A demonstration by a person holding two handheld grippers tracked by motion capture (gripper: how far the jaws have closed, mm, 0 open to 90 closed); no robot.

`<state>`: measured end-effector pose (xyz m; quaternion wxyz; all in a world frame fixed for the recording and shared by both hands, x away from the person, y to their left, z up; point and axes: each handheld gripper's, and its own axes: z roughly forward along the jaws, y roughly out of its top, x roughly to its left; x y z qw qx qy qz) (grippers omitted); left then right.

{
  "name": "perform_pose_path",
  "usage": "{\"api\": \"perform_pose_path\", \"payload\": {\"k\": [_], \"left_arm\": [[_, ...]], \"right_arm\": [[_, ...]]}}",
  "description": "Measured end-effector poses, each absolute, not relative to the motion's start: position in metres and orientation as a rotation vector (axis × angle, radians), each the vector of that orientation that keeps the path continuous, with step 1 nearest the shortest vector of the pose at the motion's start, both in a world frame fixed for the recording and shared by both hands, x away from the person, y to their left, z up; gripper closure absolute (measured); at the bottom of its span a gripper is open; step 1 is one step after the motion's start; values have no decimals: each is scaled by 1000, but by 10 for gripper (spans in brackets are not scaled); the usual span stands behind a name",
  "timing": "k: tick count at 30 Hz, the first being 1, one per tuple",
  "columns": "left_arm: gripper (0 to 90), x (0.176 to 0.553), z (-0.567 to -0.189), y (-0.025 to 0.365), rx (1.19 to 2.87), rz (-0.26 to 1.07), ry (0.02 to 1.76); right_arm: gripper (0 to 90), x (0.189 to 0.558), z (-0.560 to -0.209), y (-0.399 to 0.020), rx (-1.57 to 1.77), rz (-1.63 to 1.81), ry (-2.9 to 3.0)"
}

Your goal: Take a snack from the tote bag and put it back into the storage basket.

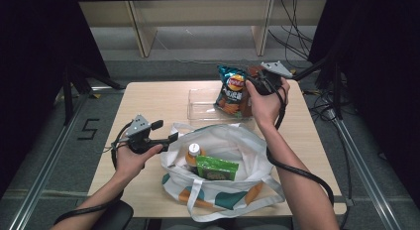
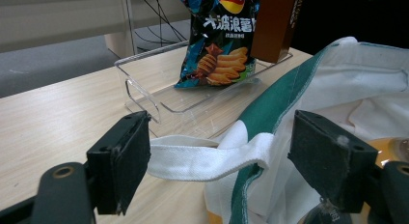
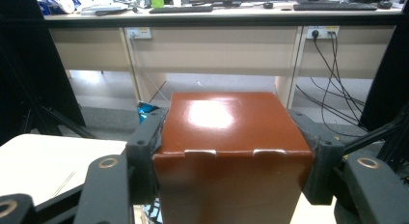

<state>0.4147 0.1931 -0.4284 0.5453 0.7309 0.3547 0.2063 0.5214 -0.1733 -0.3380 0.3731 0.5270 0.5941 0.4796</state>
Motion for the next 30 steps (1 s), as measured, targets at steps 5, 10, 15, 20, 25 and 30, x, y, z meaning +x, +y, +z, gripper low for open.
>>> {"api": "perform_pose_path", "payload": {"k": [5,10,15,20,25,30], "left_arm": [[214,415,-428,193,1734,490,841],[214,415,-428,193,1735,488,838],[214,415,-429,192,1737,487,838],[214,415,-429,193,1738,489,838],[214,415,-428,192,1734,488,838],[214,415,-428,193,1734,490,839]], "right_arm": [[394,523,-342,-173,1357,1217,1524],[392,524,-347,-173,1373,1212,1529],[392,526,-351,-174,1390,1204,1541],[391,528,-354,-174,1392,1196,1542],[390,530,-354,-174,1418,1175,1575],[390,533,-362,-174,1425,1156,1588]]}}
